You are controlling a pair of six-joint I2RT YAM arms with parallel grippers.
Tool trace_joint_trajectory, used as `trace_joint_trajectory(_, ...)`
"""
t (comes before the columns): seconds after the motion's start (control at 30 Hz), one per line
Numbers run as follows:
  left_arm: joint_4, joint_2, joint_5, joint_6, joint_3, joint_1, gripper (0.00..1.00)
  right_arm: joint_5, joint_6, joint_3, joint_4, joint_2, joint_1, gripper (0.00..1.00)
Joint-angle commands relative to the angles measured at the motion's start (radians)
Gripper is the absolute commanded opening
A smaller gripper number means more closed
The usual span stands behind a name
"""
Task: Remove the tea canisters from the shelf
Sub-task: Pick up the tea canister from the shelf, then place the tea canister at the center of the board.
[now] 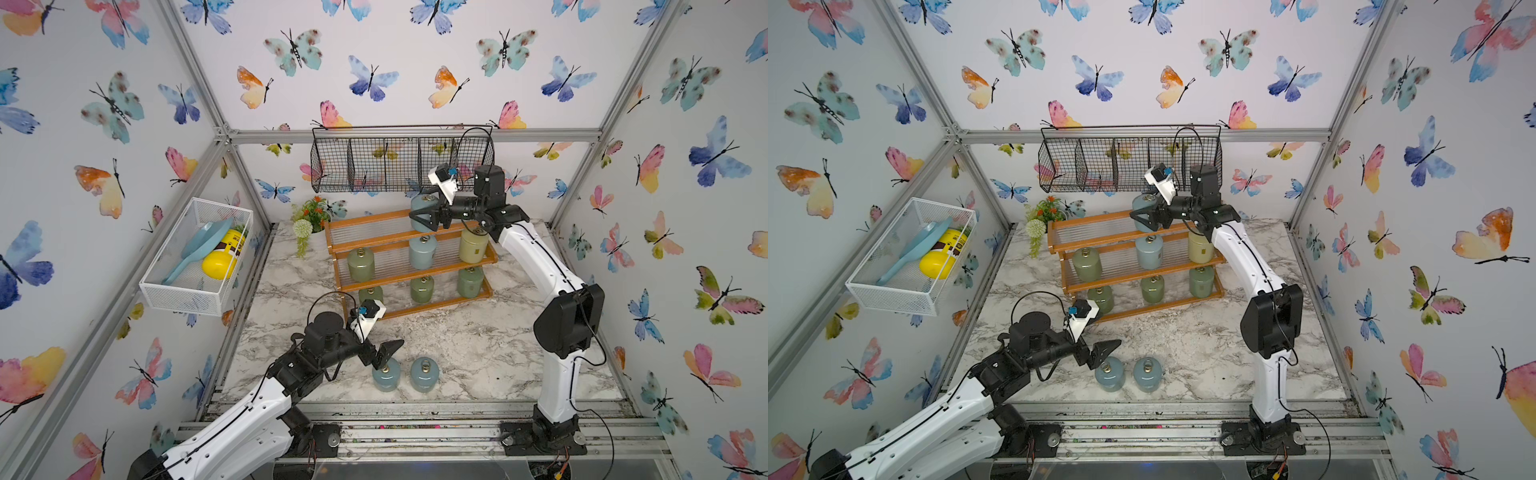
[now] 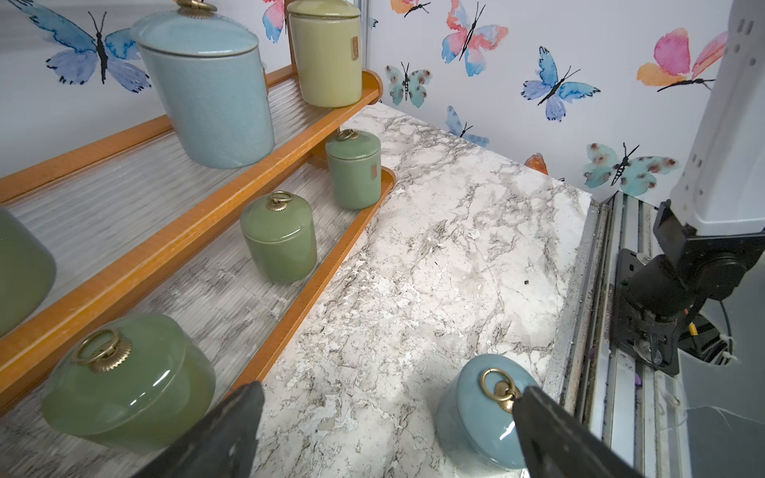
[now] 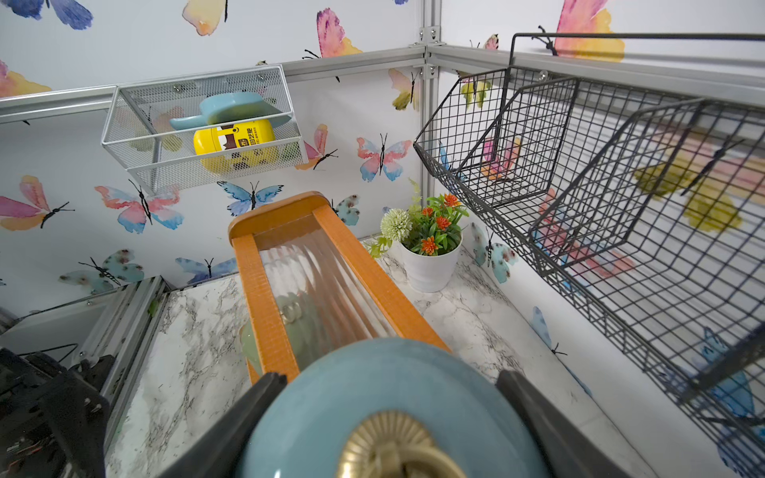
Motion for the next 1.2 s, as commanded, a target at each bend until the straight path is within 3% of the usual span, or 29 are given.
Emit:
trace_joint_trajectory(0.0,-0.001,-0.012,-0.008,-0.007,0.002,0.006,0.99,-0.02,0.015,-0.01,0.091,-0.091,0.0,0.76)
trace_joint_trajectory(0.3,-0.012,-0.023,-0.015,-0.012,0.001,0.006,0.98,0.007,-0.011,-0.174,0.106,-0.206,0.002,0.74)
trace_joint_trajectory(0.77,-0.021,-0.01,-0.015,-0.02,0.024,0.006,0.98,0.054,-0.006,-0.745,0.264,-0.523,0.002,0.73)
trace_joint_trajectory(1.17,-0.046,-0.02,-0.029,-0.02,0.039,0.006,0.98,0.165,0.101,-1.232,0.429,-0.763,0.026,0.73)
